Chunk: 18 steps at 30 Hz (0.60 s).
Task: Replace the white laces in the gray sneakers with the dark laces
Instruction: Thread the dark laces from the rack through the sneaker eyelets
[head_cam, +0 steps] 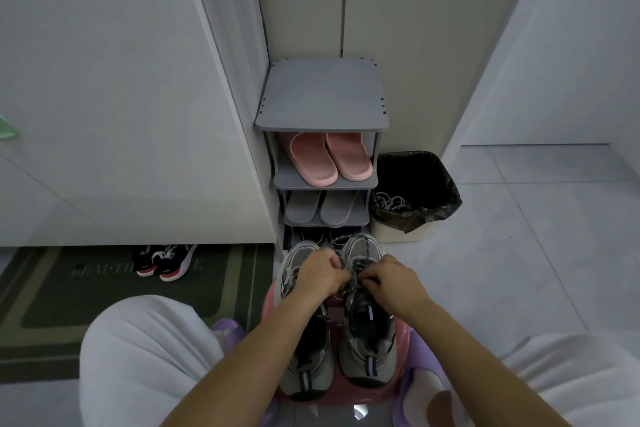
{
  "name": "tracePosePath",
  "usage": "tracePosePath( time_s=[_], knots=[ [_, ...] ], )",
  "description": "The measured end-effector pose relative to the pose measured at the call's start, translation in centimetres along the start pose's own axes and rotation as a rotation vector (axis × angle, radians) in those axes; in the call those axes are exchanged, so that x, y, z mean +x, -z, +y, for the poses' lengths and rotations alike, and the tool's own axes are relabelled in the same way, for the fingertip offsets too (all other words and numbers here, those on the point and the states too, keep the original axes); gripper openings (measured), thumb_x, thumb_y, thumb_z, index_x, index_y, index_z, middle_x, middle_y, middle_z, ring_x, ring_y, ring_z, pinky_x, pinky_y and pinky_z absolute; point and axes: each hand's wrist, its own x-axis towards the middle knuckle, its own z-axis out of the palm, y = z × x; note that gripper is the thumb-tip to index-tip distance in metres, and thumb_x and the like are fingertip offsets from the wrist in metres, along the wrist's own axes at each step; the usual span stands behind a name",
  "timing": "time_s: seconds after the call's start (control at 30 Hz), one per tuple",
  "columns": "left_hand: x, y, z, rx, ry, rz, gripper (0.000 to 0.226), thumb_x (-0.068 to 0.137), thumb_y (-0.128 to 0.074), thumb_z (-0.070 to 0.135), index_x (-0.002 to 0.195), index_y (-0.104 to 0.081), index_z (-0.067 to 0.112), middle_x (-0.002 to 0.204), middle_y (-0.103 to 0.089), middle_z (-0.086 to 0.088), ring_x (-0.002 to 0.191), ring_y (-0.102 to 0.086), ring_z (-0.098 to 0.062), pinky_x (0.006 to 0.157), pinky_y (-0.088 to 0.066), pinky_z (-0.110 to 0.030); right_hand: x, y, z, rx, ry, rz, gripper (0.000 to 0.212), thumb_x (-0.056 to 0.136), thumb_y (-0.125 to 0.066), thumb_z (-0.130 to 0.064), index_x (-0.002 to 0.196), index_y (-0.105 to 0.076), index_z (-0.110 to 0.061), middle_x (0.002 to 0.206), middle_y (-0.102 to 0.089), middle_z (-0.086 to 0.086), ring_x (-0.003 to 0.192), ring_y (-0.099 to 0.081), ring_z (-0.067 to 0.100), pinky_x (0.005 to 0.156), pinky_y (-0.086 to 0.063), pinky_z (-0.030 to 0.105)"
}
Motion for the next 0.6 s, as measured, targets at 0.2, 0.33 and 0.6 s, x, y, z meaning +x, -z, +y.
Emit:
tracePosePath(
  time_s=[0.2, 0.33, 0.6],
  knots=[
    [0.3, -0.2, 0.2, -0.044, 0.054, -0.058, 0.022, 0.080, -0.065, 0.006, 0.068, -0.050, 0.016, 0.060, -0.058, 0.000, 0.046, -0.052, -0.011, 0.044, -0.043, -0.019, 0.4, -0.7, -0.3, 0.104, -0.052, 0.017, 0.022, 0.087, -0.054, -0.032, 0.101, -0.071, -0.031, 0.105, -0.059, 0.004, 0.093, -0.060, 0.020, 0.084, -0.049, 0.033],
    [0.4, -0.4, 0.5, 0.009, 0.051, -0.115, 0.027, 0.083, -0.066, 0.019, 0.062, -0.049, 0.017, 0.061, -0.058, -0.002, 0.049, -0.051, -0.016, 0.052, -0.044, -0.023, 0.6, -1.6, -0.4, 0.242, -0.113, 0.072, 0.019, 0.081, -0.060, -0.023, 0.065, -0.069, -0.024, 0.087, -0.063, 0.007, 0.071, -0.057, 0.018, 0.070, -0.052, 0.032],
    [-0.1, -0.8, 0.8, 0.095, -0.021, -0.096, 0.036, 0.081, -0.065, 0.021, 0.057, -0.038, 0.017, 0.056, -0.041, 0.002, 0.051, -0.039, -0.010, 0.049, -0.030, -0.023, 0.6, -1.5, -0.3, 0.556, -0.229, 0.159, 0.012, 0.085, -0.061, -0.010, 0.084, -0.074, -0.009, 0.078, -0.063, -0.002, 0.073, -0.059, 0.013, 0.063, -0.045, 0.018]
  ],
)
